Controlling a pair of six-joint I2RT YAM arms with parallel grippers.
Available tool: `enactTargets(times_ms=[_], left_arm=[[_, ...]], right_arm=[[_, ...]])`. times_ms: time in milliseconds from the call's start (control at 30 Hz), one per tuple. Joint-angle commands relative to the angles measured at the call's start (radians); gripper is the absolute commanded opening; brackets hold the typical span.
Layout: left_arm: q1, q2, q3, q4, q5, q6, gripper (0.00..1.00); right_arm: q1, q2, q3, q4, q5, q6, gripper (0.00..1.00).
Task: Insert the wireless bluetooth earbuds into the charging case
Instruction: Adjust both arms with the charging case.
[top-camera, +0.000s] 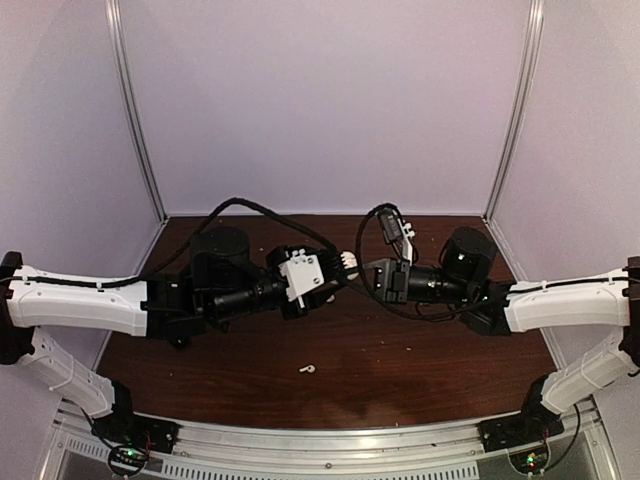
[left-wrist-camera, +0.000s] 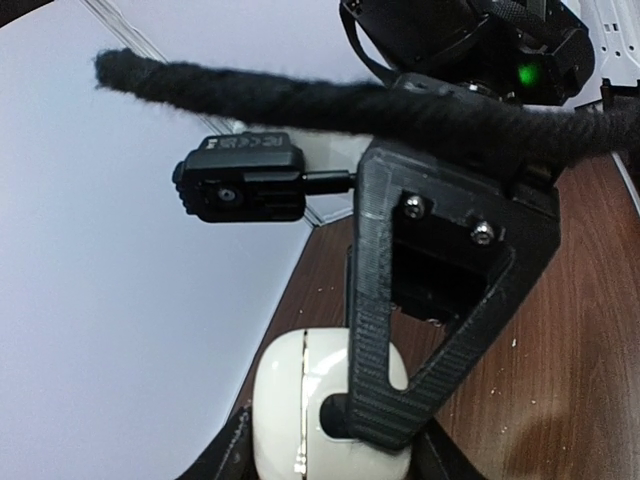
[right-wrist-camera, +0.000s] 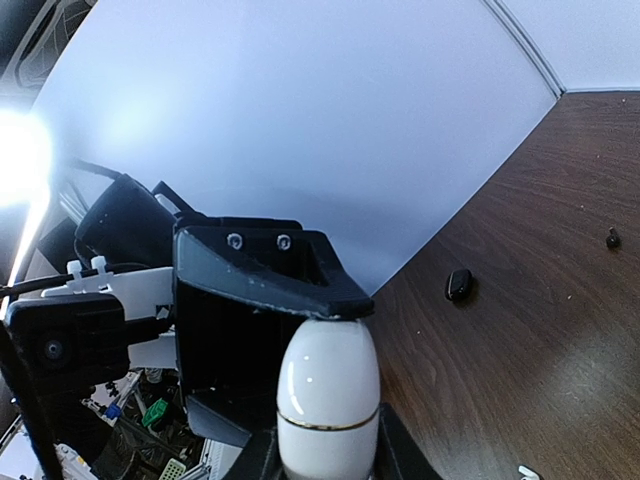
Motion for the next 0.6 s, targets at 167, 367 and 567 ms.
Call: enactTargets(times_ms=[167, 367, 567], left_arm=[[-0.003, -0.016, -0.003, 0.057, 0.044, -0.021, 0.65], [-0.002, -0.087, -0.04, 0.046, 0.089, -0.101, 0.82], [0.002, -0.146, -0.041, -0.01, 0.179, -0.268, 0.83]], right_arm=[[-0.014, -0.033, -0.025, 0.054, -0.021, -0.002, 0.18], [-0.033, -0.094, -0.025, -0.062, -0.027, -0.114, 0.15], [-0.036, -0.198, -0.009, -0.294, 0.013, -0.355, 0.15]])
